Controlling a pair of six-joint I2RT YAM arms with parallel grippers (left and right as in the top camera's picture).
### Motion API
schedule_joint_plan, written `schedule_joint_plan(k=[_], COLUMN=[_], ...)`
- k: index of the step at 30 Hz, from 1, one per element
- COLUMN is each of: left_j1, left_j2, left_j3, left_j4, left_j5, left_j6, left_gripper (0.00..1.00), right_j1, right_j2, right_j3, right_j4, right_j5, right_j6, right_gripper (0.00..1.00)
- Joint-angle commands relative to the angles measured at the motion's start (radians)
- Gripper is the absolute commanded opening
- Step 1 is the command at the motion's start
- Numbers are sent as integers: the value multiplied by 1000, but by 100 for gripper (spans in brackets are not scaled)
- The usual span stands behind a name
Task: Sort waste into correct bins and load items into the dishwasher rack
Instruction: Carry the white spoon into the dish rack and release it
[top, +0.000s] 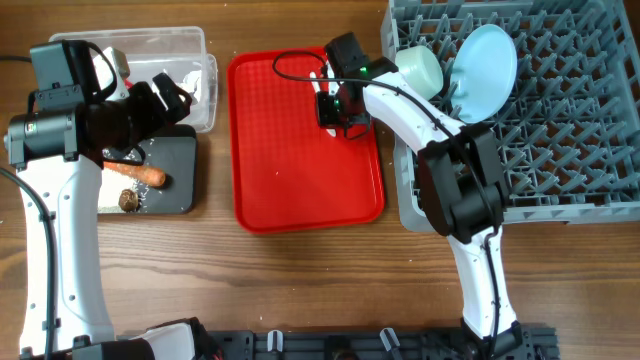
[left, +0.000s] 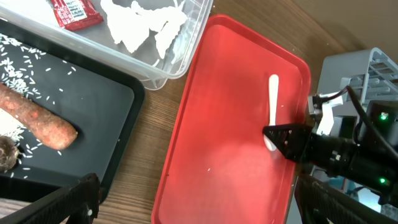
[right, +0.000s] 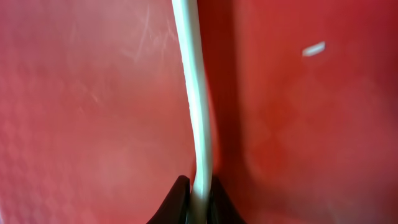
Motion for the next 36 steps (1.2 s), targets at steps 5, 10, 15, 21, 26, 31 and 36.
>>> schedule_joint_plan(k=[5,10,15,21,26,31,36], left_j1=[5,5,5,5,5,5,5], left_j2=[6,6,6,6,6,5,6], left_j3=[8,8,8,8,8,8,8], left_j4=[2,2,2,2,3,3,3], left_j5=[-5,-5,-5,-5,-5,-5,-5], left_j6=[-8,-8,-8,-8,-9,-9,-9], left_gripper=[100,100,100,100,100,100,100], right_j1=[-34,-144,-321,-452,-550,-619,-626], right_j2=[-470,-869,-1027,-1094,-1092,-1072,-970], right_j3=[-8,-8,-81,-395,-641,-702,-702], right_j4=[-203,-499,-745,-612,-415,-259,-173], right_j5=[53,341,468,373,357,309,312], right_j6=[-105,-90,-138,-165,-237,-429,-459], right_gripper=[4,4,4,4,5,4,7])
